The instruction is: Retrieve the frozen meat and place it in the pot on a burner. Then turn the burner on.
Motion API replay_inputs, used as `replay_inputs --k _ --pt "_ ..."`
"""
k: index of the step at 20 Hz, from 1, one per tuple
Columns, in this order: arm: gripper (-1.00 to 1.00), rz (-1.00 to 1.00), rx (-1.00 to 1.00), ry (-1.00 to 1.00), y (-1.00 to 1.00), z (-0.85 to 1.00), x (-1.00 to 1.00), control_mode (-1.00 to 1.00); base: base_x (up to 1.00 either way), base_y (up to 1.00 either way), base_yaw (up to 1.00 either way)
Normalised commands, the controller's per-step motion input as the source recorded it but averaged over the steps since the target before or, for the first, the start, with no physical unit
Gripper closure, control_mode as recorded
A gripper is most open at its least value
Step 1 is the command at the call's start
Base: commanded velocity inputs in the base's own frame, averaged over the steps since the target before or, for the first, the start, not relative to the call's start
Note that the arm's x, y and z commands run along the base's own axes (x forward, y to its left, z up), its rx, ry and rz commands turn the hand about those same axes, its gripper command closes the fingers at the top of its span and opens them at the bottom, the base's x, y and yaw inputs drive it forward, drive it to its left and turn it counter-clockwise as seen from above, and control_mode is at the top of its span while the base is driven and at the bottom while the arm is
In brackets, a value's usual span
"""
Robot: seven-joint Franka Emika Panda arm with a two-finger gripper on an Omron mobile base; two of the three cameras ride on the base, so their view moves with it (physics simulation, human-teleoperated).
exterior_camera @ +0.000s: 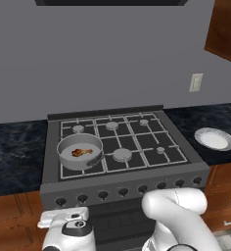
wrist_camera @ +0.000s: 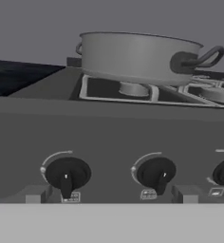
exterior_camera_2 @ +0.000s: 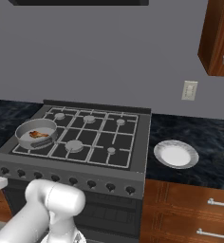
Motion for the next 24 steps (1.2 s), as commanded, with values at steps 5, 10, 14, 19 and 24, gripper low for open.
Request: replay_inputs --k 5,10,14,19,24 --pt "-1.0 0.0 0.0 0.0 0.15 -0.17 0.15 -1.0 0.0 0.0 0.0" --pt "-1.0 0.0 0.0 0.0 0.12 -0.09 0.16 -1.0 0.0 0.0 0.0" --pt "-1.0 -0.01 0.0 0.0 0.11 -0.1 0.17 -1.0 0.0 0.0 0.0" --pt "-1.0 0.0 0.0 0.0 0.07 -0.19 0.16 -1.0 0.0 0.0 0.0" --pt "-1.0 0.0 0.0 0.0 0.09 -0.23 0.15 -1.0 0.0 0.0 0.0"
